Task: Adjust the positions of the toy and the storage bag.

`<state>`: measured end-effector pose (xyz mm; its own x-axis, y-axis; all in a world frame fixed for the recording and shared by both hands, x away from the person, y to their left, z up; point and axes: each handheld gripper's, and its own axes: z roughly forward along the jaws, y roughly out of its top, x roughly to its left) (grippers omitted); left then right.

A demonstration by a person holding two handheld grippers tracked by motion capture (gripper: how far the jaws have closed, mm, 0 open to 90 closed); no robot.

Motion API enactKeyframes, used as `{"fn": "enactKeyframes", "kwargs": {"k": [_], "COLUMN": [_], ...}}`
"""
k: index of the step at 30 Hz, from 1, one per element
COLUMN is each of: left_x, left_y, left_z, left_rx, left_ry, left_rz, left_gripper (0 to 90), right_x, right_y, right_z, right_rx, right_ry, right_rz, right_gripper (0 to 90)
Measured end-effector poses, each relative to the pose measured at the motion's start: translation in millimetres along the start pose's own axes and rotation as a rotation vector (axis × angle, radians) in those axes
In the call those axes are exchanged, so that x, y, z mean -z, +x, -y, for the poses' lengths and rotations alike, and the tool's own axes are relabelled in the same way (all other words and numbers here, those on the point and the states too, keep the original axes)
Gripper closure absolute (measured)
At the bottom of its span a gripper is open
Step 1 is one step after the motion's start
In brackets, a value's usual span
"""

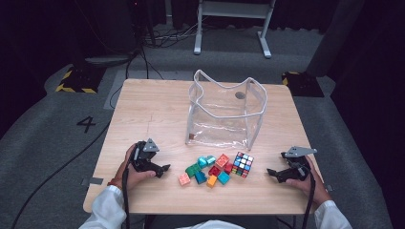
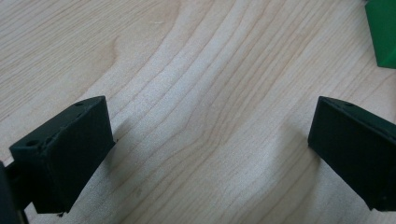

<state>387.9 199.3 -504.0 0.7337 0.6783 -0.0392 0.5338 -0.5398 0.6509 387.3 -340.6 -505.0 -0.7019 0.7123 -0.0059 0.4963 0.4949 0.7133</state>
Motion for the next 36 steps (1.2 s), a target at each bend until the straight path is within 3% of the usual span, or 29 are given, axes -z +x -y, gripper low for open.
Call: {"fn": "enactKeyframes", "kwargs": {"k": [10,14,16,18,22,26,27,28,30,31,36], "left_x": [0.2,3.6,6.9,10.9,14.4,16.7,16.8,16.5,16.3,15.4,11.2], "left_y": [-0.4,-2.3,-7.7,-12.9,-20.9,-31.4,-33.0,-36.4,-38.1,-39.3,-45.4], "left_z": [0.1,2.5,8.5,13.1,17.9,21.4,21.5,21.3,21.1,20.9,15.8], "left_rx": [0.002,0.002,-0.006,-0.03,-0.039,-0.062,-0.069,-0.082,-0.076,-0.08,-0.095], "left_ry": [0.0,0.011,-0.001,0.002,0.001,0.0,0.002,-0.002,0.004,-0.002,0.005], "left_rz": [-0.004,-0.005,0.003,0.013,0.026,0.042,0.048,0.046,0.057,0.058,0.076], "left_gripper": [0.1,0.4,0.4,0.4,0.4,0.4,0.4,0.4,0.4,0.4,0.3], "right_x": [0.1,2.3,4.9,4.5,4.0,5.1,5.1,4.7,3.9,1.7,-6.4], "right_y": [0.4,3.2,10.1,16.3,27.4,51.4,51.4,61.8,66.4,74.4,81.8], "right_z": [0.0,1.2,2.6,2.1,-1.4,-16.9,-16.9,-24.1,-27.7,-34.4,-45.9], "right_rx": [-0.002,0.019,0.037,0.048,0.079,0.141,0.141,0.158,0.165,0.197,0.194], "right_ry": [0.001,-0.019,-0.043,-0.044,-0.046,-0.078,-0.078,-0.08,-0.085,-0.089,-0.088], "right_rz": [0.0,-0.012,-0.039,-0.043,-0.071,-0.119,-0.119,-0.137,-0.141,-0.15,-0.145], "right_gripper": [0.3,8.8,16.5,16.0,16.5,16.5,16.5,16.4,16.2,16.2,15.7]}}
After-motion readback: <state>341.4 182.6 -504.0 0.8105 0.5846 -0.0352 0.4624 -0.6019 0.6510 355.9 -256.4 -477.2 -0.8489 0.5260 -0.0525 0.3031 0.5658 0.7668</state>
